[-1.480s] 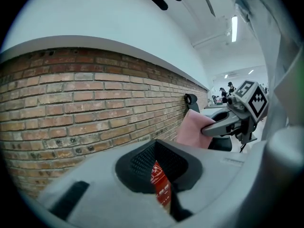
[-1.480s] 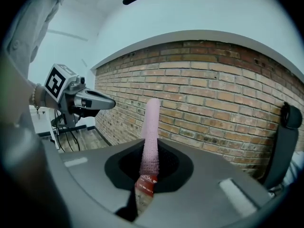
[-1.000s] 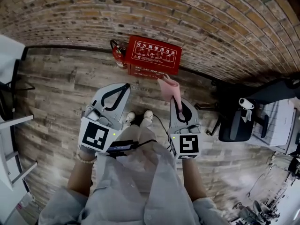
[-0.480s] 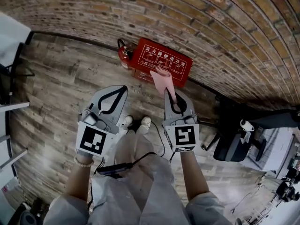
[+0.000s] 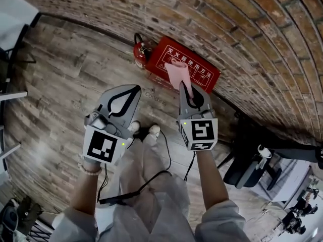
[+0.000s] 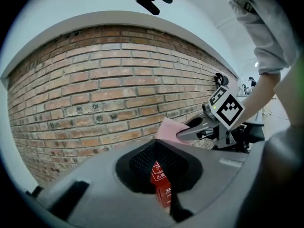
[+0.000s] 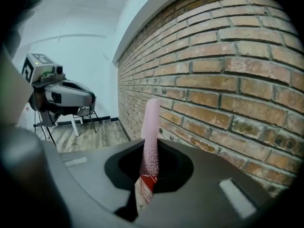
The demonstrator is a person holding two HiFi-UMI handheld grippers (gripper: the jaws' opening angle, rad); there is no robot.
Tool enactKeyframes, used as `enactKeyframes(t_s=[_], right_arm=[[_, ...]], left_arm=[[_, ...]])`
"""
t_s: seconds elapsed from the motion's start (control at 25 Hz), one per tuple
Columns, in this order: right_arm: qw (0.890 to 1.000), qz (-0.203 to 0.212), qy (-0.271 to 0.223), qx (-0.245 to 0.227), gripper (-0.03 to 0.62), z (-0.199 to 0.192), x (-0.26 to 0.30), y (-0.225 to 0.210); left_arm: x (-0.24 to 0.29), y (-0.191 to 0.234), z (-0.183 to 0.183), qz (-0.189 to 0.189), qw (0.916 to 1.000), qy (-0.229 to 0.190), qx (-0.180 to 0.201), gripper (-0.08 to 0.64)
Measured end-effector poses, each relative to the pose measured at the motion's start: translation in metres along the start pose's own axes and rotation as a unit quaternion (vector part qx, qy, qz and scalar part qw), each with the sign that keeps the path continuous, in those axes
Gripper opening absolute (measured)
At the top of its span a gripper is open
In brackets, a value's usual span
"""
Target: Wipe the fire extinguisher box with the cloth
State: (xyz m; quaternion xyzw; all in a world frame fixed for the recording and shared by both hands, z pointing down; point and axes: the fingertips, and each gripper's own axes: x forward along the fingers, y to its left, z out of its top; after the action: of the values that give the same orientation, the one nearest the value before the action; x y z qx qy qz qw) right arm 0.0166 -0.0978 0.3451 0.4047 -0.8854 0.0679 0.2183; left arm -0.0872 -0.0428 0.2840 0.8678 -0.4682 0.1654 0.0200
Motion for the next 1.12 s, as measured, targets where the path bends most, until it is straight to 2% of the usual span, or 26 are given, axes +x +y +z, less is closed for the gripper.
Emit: enactKeyframes(t_s=[0.36,0.52,0.68,0.88,1.12], right_arm=[[0.999,0.021,0.024,-0.026,0.020,-0.029,0.073,-0.013],[0.998,0.032,0.028,-0.036,0.020,-0.036,0.101,-0.016],[0.998,0.033,0.036,-0.042,0.018,-0.045,0.127,-0.022],[0.997,0.037,0.041,-0.045,0.018,-0.054,0.159,-0.023],[0.997,0.038,0.048,-0.051,0.018,-0.069,0.190,-0.019]], left_arm=[[0.024,0.026,-0.032,0.034,0.9992,0.010,-0.016,-0.002],[0.034,0.034,-0.043,0.048,0.9980,0.017,-0.038,-0.002],[0.047,0.036,-0.053,0.043,0.9986,0.021,-0.023,-0.002],[0.051,0.039,-0.069,0.050,0.9977,0.034,-0.030,-0.002],[0.050,0.039,-0.077,0.051,0.9977,0.043,-0.015,-0.002]])
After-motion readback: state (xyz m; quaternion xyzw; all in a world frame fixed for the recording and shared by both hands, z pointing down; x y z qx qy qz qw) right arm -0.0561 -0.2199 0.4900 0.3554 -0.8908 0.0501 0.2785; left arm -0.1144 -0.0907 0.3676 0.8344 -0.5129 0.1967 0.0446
